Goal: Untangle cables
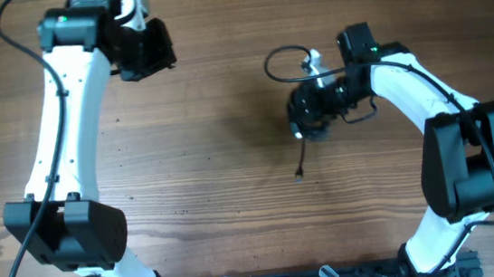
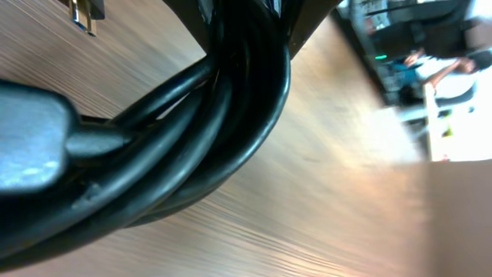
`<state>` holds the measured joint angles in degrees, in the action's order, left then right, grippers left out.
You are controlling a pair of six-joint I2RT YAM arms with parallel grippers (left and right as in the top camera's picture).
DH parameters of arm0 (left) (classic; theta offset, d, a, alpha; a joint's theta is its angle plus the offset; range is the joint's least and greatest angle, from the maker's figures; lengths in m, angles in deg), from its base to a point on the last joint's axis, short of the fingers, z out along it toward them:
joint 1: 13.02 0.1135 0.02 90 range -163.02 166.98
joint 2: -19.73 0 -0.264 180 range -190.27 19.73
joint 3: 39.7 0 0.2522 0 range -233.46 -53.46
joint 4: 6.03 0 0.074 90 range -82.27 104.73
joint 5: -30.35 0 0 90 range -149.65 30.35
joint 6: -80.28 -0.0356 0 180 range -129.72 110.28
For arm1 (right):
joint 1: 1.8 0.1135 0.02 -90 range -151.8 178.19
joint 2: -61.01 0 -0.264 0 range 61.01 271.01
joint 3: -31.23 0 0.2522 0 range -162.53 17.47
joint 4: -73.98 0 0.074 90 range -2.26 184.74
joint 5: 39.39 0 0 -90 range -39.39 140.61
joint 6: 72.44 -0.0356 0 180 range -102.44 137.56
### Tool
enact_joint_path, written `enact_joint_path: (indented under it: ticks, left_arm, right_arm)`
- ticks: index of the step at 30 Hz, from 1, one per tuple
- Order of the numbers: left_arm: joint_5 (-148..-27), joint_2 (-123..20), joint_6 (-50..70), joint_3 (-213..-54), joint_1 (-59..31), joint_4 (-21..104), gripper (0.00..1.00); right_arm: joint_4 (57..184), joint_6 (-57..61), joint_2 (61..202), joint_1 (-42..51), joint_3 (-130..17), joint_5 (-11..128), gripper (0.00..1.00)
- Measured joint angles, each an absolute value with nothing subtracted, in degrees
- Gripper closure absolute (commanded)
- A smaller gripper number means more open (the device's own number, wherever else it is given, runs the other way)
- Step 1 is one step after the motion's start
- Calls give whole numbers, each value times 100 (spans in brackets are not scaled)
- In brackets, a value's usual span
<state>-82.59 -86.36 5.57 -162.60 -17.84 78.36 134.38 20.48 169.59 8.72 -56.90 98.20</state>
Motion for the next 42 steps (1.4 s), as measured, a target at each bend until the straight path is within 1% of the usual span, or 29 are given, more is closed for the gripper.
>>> enact_joint_path:
  ticks: [1, 2, 3, 5, 8, 10, 15, 17, 20, 26, 31, 34, 35, 36, 37, 39, 42]
  left_arm:
    - [-8464, -8636, 399, -16260, -1732, 7867, 87]
    - [-8921, -8636, 109, -16260, -1684, 7919, 75]
    - [-9474, -8636, -221, -16260, -1682, 7943, 67]
    - [-10160, -8636, -516, -16260, -1738, 7867, 55]
    - [-11065, -8636, -724, -16260, -1996, 7449, 49]
    - [-11312, -8636, -757, -16260, -2256, 7218, 48]
    - [-11489, -8636, -698, -16260, -3104, 6711, 54]
    - [-11144, -8636, -304, -16260, -3426, 6494, 60]
    - [-10604, -8636, 225, -16260, -3609, 6278, 67]
    - [-9868, -8647, 546, -16262, -3708, 6468, 67]
    - [-9607, -8754, 572, -16271, -3708, 6785, 66]
    - [-9570, -8863, 762, -16273, -3708, 6929, 67]
    - [-9597, -8885, 841, -16273, -3708, 6942, 73]
    - [-9623, -8902, 885, -16273, -3708, 6953, 92]
    - [-9725, -8931, 944, -16271, -3716, 6947, 96]
    - [-9922, -8948, 1020, -16271, -3723, 6977, 96]
    - [-10023, -8948, 1035, -16271, -3784, 7012, 96]
  right_arm:
    - [13429, 2070, 16843, 913, -5779, 10037, 96]
    - [13418, 2118, 16631, 931, -5858, 10382, 96]
    - [13411, 2205, 16303, 931, -5926, 10791, 96]
    - [13416, 2291, 16043, 927, -5961, 11105, 96]
    - [13531, 2354, 15494, 927, -5976, 11665, 96]
    - [13542, 2369, 15378, 927, -5982, 11855, 96]
    - [13663, 2369, 15359, 927, -5982, 11964, 96]
    - [13660, 2369, 15359, 927, -5982, 11964, 96]
    - [13634, 2369, 15359, 927, -5982, 11964, 96]
    - [13499, 2363, 15359, 931, -5982, 11958, 95]
    - [13339, 2236, 15359, 931, -5980, 11953, 95]
    - [12830, 1983, 15359, 931, -5969, 11827, 95]
    - [12613, 1878, 15359, 929, -5969, 11800, 95]
    - [12351, 1707, 15356, 924, -5971, 11805, 95]
    - [12185, 1563, 15354, 924, -5982, 11809, 95]
    - [11741, 1150, 15341, 931, -5996, 11685, 95]
    - [11586, 656, 15313, 870, -6004, 11330, 96]
